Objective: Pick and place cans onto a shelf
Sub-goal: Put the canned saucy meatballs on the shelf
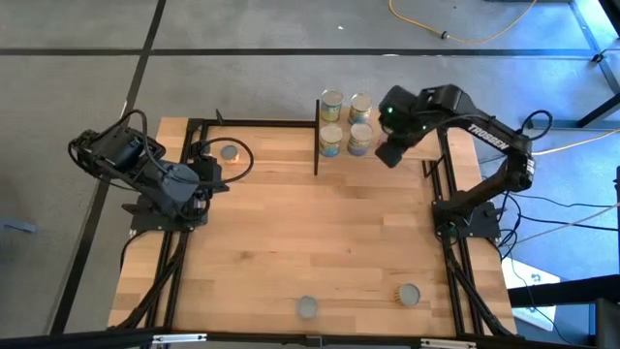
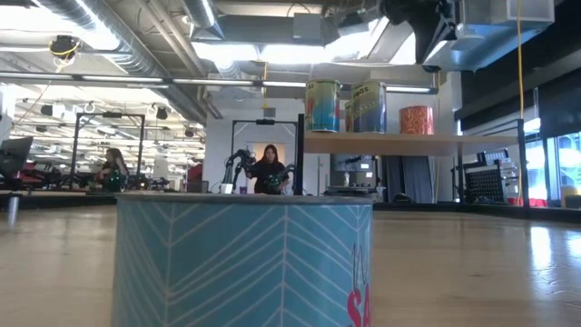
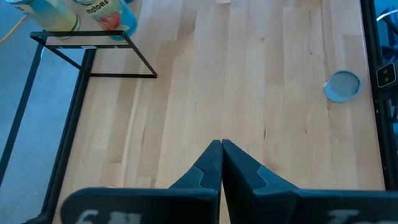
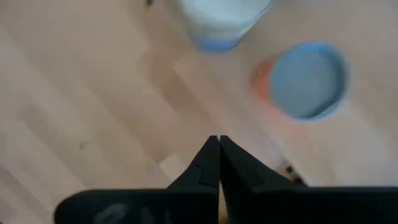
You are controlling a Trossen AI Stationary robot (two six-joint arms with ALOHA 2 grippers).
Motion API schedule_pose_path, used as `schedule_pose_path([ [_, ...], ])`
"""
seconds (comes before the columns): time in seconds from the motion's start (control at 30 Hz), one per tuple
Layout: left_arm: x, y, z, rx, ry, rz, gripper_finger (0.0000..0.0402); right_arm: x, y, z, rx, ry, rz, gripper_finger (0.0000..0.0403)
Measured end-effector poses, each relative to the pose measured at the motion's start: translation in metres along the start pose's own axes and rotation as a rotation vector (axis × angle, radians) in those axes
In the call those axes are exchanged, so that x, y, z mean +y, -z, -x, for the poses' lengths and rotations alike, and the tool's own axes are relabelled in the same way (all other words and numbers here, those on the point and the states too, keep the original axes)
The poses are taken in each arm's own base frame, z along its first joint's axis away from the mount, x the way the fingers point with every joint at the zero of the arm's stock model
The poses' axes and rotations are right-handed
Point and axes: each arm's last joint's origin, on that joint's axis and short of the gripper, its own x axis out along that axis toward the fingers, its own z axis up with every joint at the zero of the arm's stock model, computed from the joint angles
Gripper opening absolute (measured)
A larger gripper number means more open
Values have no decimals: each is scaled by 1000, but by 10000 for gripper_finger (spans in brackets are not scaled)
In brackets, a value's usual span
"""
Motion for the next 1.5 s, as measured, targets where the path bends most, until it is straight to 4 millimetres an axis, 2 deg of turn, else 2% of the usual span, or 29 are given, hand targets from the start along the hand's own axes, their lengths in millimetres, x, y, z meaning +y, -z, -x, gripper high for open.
schedule_pose_path([
  [0.13,0,0,0,-2,-5,0,0,11,8,-23,100,3,48,4],
  [0.27,1,0,0,-8,-21,1,0,10,16,-45,172,92,64,4],
  [0.37,1,0,0,-11,-27,1,0,6,17,-56,165,211,77,4],
  [0.53,1,0,0,-11,-27,2,0,1,9,-63,101,222,75,4],
  [0.97,1,0,0,-12,-27,47,0,-22,-11,-63,-31,249,115,3],
  [1.13,1,0,0,-12,-27,47,0,-14,-14,-39,-78,207,123,3],
  [1.27,1,0,0,-12,-28,47,0,-6,-7,-18,-53,91,99,3],
  [1.37,1,0,0,-13,-29,51,0,-4,-2,-19,8,38,127,3],
  [1.5,1,0,0,-13,-31,51,0,-6,0,-30,70,-14,205,3],
])
